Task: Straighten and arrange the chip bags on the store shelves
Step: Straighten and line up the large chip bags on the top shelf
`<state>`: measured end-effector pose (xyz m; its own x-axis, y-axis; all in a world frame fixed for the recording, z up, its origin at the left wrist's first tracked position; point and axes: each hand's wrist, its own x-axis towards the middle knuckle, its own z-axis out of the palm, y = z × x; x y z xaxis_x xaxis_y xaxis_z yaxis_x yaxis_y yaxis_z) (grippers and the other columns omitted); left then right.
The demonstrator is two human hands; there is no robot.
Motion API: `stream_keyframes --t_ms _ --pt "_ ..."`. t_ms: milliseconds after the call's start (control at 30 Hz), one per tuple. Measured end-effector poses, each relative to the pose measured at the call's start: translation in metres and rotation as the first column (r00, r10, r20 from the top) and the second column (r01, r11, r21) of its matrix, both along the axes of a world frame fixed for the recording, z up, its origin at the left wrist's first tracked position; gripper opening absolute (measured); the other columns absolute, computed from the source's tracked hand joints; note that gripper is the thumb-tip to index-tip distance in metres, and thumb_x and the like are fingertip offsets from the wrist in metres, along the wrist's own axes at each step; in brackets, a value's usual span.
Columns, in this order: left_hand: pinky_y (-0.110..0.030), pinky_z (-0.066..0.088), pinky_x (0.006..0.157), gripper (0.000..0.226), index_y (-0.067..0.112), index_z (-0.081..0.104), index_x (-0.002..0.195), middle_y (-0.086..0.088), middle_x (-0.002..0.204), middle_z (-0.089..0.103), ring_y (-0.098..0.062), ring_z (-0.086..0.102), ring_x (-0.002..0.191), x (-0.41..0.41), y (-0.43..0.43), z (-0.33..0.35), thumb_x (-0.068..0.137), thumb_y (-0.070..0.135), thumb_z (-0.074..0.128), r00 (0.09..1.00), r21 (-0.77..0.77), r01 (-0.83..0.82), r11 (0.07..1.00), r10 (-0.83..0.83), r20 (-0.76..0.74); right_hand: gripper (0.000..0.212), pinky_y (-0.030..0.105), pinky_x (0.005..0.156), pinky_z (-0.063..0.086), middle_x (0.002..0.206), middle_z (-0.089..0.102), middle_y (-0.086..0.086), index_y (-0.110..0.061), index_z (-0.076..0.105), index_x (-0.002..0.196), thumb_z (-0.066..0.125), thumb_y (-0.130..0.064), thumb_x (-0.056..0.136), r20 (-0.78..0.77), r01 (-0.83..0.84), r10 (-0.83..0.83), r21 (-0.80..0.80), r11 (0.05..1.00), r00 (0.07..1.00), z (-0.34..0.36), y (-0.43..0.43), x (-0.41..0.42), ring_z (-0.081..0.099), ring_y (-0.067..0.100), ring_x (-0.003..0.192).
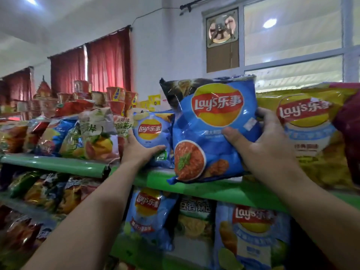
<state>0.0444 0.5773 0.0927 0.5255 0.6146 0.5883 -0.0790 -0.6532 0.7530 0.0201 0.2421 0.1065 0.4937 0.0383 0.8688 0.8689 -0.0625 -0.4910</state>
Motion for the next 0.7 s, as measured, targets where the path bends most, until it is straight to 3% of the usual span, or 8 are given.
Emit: stream_keyframes --t_ms 67,167,300,433,600,700 --pt "-0.048 0.042 0.106 0.140 0.027 0.022 0.146 -0.003 0.140 0.051 -0.027 0.052 0.124 0.007 0.012 -0.001 0.029 0.072 0.084 0.996 -0.040 0.079 0.996 -0.077 0.045 0.059 0.005 0.056 0.048 0.099 0.056 -0.024 -0.040 0.035 0.115 0.075 -0.045 0.072 -0.044 -0.053 0.055 0.035 0.998 0.998 0.001 0.019 0.012 0.057 -0.019 0.085" --pt "-0.035 0.045 0.094 0.125 0.025 0.033 0.136 0.008 0.119 0.057 -0.018 0.056 0.107 0.004 0.024 0.002 0.030 0.072 0.080 0.990 -0.042 0.057 0.997 -0.051 0.128 0.062 0.008 0.057 0.050 0.100 0.056 -0.023 -0.038 0.034 0.117 0.078 -0.038 0.073 -0.076 -0.104 0.111 0.093 0.990 0.991 0.004 0.043 0.026 0.059 -0.018 0.083" --pt "-0.039 0.050 0.096 0.110 0.024 0.043 0.133 0.001 0.119 0.064 -0.020 0.062 0.106 -0.020 0.040 0.021 0.039 0.063 0.085 0.945 -0.081 0.105 0.991 -0.074 0.317 0.067 0.033 0.078 0.058 0.109 0.057 -0.020 -0.042 0.033 0.122 0.078 -0.035 0.073 -0.093 -0.107 0.120 0.130 0.986 0.988 0.007 0.071 0.038 0.063 0.001 0.096" --pt "-0.021 0.050 0.073 0.087 0.031 0.048 0.121 0.016 0.103 0.064 -0.001 0.063 0.088 -0.063 0.054 0.048 0.047 0.052 0.089 0.885 0.012 0.084 0.996 -0.080 0.459 0.079 0.045 0.089 0.054 0.121 0.056 -0.008 -0.043 0.024 0.133 0.077 -0.038 0.074 -0.112 -0.052 0.062 0.089 0.995 0.992 0.007 0.102 0.045 0.060 0.012 0.106" --pt "-0.042 0.054 0.092 0.095 0.030 0.044 0.126 0.008 0.114 0.064 -0.015 0.066 0.101 -0.112 0.072 0.062 0.046 0.053 0.089 0.867 0.038 0.057 0.998 -0.069 0.493 0.089 0.045 0.100 0.045 0.129 0.045 -0.001 -0.042 0.015 0.141 0.076 -0.034 0.077 -0.130 -0.009 0.013 0.033 0.999 0.991 0.007 0.154 0.050 0.050 0.019 0.116" --pt "-0.041 0.055 0.091 0.093 0.033 0.044 0.126 0.010 0.113 0.065 -0.011 0.067 0.100 -0.125 0.077 0.054 0.046 0.051 0.090 0.873 0.045 0.079 0.996 -0.091 0.479 0.091 0.043 0.099 0.041 0.125 0.042 0.002 -0.039 0.010 0.144 0.073 -0.036 0.079 -0.156 0.049 -0.052 -0.024 0.999 0.986 0.006 0.187 0.054 0.045 0.025 0.118"
